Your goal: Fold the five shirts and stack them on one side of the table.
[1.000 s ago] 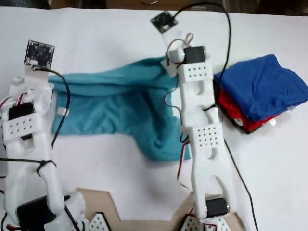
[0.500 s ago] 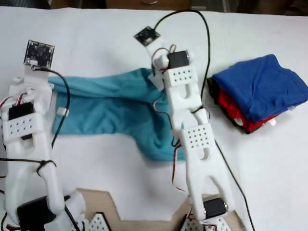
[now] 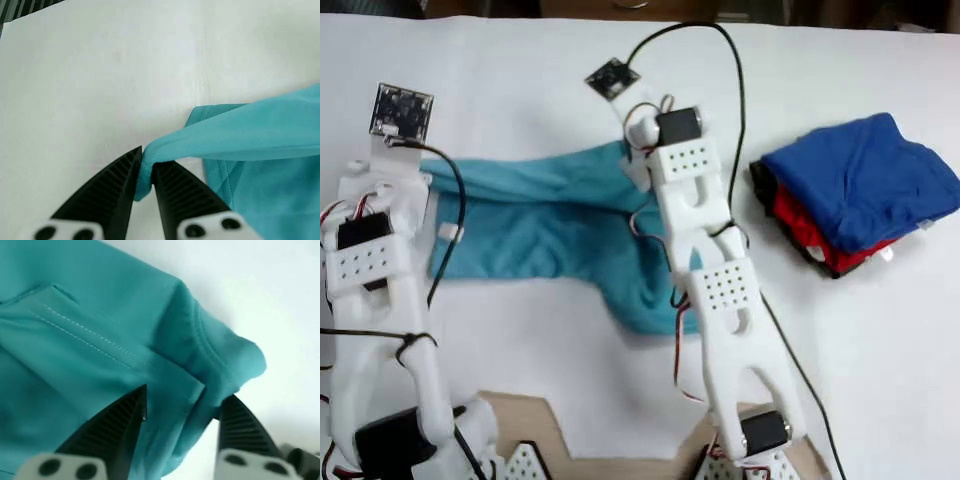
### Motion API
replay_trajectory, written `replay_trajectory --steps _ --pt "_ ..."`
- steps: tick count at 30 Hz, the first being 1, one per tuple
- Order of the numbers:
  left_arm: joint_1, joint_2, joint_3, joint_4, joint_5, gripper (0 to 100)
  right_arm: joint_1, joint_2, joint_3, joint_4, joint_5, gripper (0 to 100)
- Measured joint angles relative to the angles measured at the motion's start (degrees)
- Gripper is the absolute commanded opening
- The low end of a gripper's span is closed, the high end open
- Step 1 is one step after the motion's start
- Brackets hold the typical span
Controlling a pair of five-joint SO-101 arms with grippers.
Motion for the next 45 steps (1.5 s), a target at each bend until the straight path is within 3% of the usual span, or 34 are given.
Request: replay_trajectory --steps 12,26,32,37,45 --pt "0.0 0.0 0.0 0.0 0.0 2 -2.3 1.0 -0.1 0.0 0.0 22.6" --pt "0.0 0.0 0.0 0.0 0.0 2 10.7 -2.0 -0.1 -0.5 3.0 22.6" --pt "0.0 0.0 0.0 0.0 0.0 2 9.1 -10.3 -0.1 -0.4 1.0 22.6" --pt "0.0 0.0 0.0 0.0 0.0 2 3.4 -11.4 -0.1 0.0 -2.4 22.6" --pt "0.0 0.0 0.0 0.0 0.0 2 -1.0 0.0 0.1 0.0 -5.0 22.6"
